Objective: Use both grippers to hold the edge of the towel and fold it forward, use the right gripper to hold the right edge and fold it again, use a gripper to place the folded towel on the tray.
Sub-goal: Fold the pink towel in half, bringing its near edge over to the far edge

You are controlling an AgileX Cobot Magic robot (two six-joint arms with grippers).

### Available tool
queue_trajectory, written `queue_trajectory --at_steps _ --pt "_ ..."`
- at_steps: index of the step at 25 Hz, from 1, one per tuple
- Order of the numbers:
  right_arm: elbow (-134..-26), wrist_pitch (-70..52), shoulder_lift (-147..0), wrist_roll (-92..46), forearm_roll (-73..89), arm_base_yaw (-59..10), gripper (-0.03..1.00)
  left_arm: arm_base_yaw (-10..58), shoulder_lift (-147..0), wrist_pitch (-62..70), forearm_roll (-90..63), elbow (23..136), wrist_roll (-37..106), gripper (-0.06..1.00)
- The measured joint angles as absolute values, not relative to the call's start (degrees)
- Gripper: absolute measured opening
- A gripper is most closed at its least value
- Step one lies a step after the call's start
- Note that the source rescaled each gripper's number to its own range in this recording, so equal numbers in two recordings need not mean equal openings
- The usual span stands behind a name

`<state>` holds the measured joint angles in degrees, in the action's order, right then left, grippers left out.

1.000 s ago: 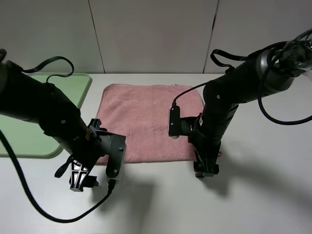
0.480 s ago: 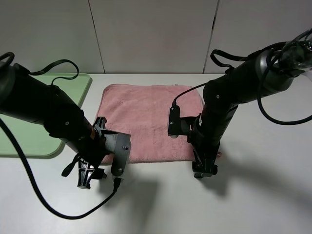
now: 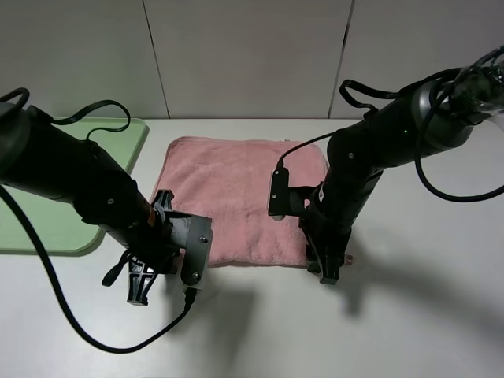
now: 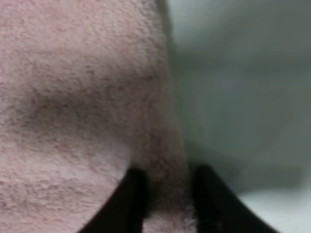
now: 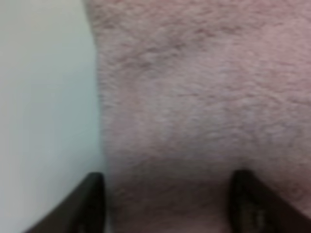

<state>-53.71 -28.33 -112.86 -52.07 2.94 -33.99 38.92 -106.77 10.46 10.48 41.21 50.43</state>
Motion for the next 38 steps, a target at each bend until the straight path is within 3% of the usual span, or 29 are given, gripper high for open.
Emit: queue_trajectory --at_steps 4,9,21,38 --pt "-53.76 -27.42 -112.86 -52.07 2.81 -33.99 0.29 38.92 -106.95 10.62 10.65 41.21 50.43 0.07" --pt "-53.76 -26.72 -112.90 -52.07 2.03 -33.94 0.00 38.92 -106.95 11.51 10.71 41.21 50.43 0.01" --pt "-54.06 -28.23 -112.90 -52.07 2.14 -33.94 0.00 38.87 -106.95 12.08 9.43 41.33 49.33 0.01" --pt "-53.50 -39.05 -101.72 -51.78 8.40 -33.99 0.00 38.87 -92.03 29.56 8.48 41.67 48.95 0.00"
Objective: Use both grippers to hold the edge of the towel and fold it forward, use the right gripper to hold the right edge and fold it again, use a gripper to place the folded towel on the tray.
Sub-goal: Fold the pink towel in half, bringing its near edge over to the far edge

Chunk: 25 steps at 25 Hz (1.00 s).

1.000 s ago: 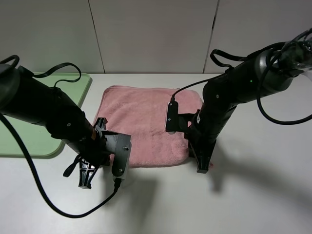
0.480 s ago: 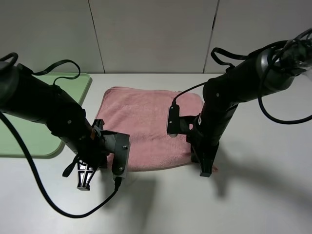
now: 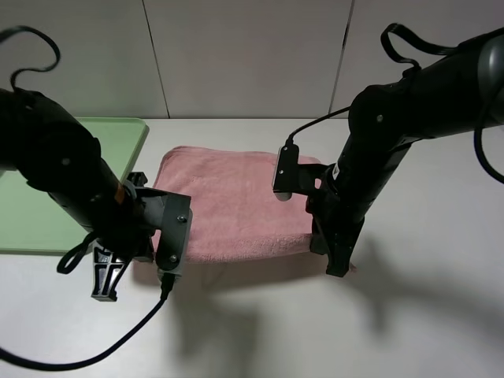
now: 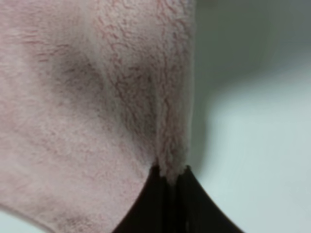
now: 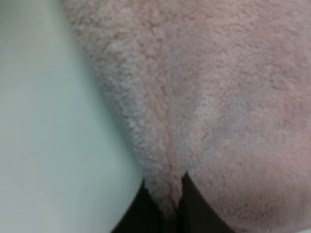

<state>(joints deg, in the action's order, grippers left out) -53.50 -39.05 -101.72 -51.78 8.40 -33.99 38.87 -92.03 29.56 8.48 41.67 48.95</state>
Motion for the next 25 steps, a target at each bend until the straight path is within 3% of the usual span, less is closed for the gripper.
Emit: queue_trajectory --at_steps 25 --pt "-53.50 -57.44 -87.18 -48.25 17.57 -34.50 0.00 39.18 -71.51 49.57 0.00 41.67 48.95 0.00"
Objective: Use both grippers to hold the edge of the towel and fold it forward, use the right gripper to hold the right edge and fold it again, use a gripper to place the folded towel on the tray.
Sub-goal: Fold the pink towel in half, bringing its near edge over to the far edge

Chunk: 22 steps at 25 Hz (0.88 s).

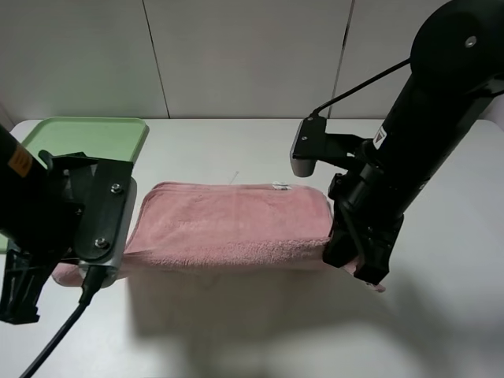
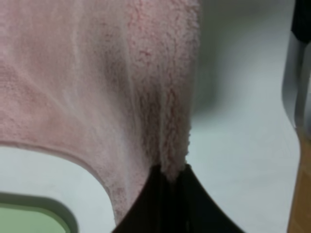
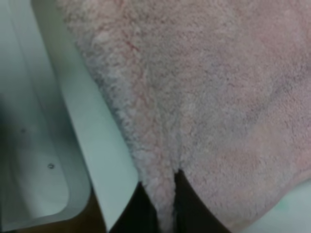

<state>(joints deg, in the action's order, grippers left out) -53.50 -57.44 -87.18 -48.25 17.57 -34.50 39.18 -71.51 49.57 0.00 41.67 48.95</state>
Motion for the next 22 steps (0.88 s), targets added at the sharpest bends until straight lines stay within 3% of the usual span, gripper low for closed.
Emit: queue_trajectory --at_steps 12,22 --pt "-53.50 -56.12 -85.64 -47.93 15.45 -34.50 0.00 38.99 -70.90 44.05 4.10 41.67 51.57 0.00" --pt "-53.63 -48.43 -85.64 -47.93 10.67 -34.50 0.00 32.40 -73.26 34.12 5.06 41.67 53.74 0.00"
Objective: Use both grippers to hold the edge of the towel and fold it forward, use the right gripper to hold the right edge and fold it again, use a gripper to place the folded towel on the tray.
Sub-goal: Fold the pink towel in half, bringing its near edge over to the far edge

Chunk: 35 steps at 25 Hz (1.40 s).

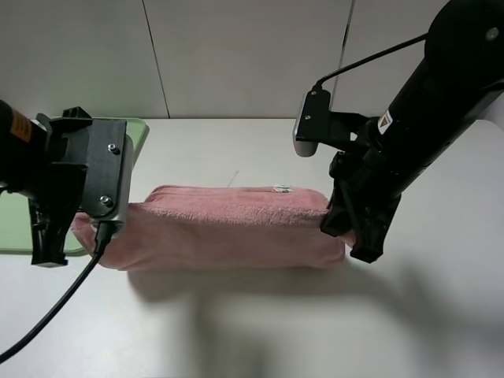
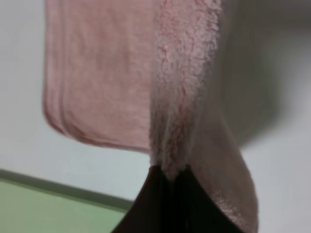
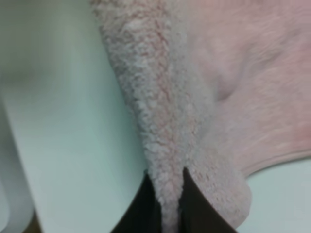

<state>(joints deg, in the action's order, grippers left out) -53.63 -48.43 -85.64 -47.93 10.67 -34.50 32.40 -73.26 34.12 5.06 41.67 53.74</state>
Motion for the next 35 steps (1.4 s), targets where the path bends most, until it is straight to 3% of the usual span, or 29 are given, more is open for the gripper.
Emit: queue_trajectory --at_steps 17,35 --pt "-54.60 -40.71 -89.67 -47.93 2.94 -34.50 0.00 29.22 -85.11 19.12 8.71 41.72 55.04 0.00" --pt "-60.46 -41.22 -96.45 -47.68 -4.19 -34.40 0.00 28.15 -91.56 3.85 19.06 41.83 55.10 0.00"
